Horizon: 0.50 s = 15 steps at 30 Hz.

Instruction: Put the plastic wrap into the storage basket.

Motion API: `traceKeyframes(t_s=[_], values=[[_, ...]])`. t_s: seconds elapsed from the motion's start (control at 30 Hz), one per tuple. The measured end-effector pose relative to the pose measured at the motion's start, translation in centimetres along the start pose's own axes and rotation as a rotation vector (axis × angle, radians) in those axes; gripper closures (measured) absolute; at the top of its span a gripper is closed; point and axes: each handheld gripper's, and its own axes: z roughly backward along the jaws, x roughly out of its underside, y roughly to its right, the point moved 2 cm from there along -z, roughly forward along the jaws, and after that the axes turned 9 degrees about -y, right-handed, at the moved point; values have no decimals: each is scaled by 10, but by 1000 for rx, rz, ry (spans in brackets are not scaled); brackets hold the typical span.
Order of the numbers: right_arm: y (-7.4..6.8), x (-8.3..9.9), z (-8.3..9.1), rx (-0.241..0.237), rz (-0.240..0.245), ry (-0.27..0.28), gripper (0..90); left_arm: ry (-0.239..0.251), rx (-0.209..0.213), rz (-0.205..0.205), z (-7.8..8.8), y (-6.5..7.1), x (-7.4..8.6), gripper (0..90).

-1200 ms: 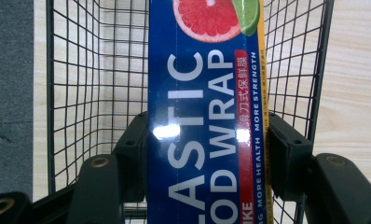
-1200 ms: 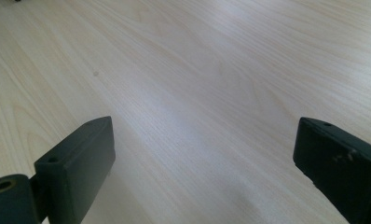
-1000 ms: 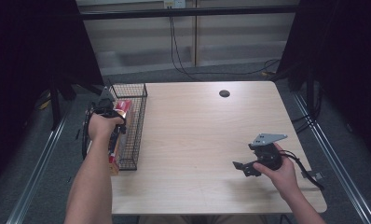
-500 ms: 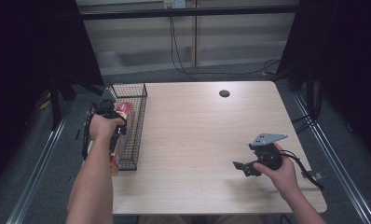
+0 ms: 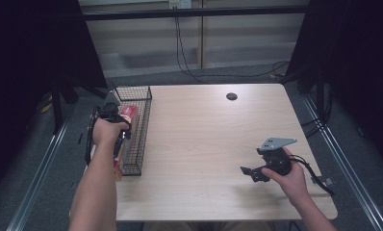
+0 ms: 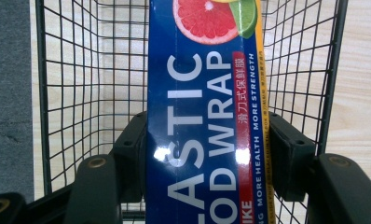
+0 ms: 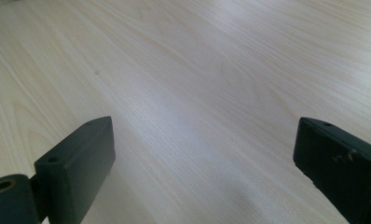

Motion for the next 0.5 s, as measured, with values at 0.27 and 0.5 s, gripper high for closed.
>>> traceKeyframes(t_s=[0.27, 0.5], values=[[1, 0, 1, 0, -3, 1, 54, 7, -7, -3, -1, 1, 0, 402], [1, 0, 1, -1, -4, 1, 54, 27, 9, 4, 0, -1, 1, 385]])
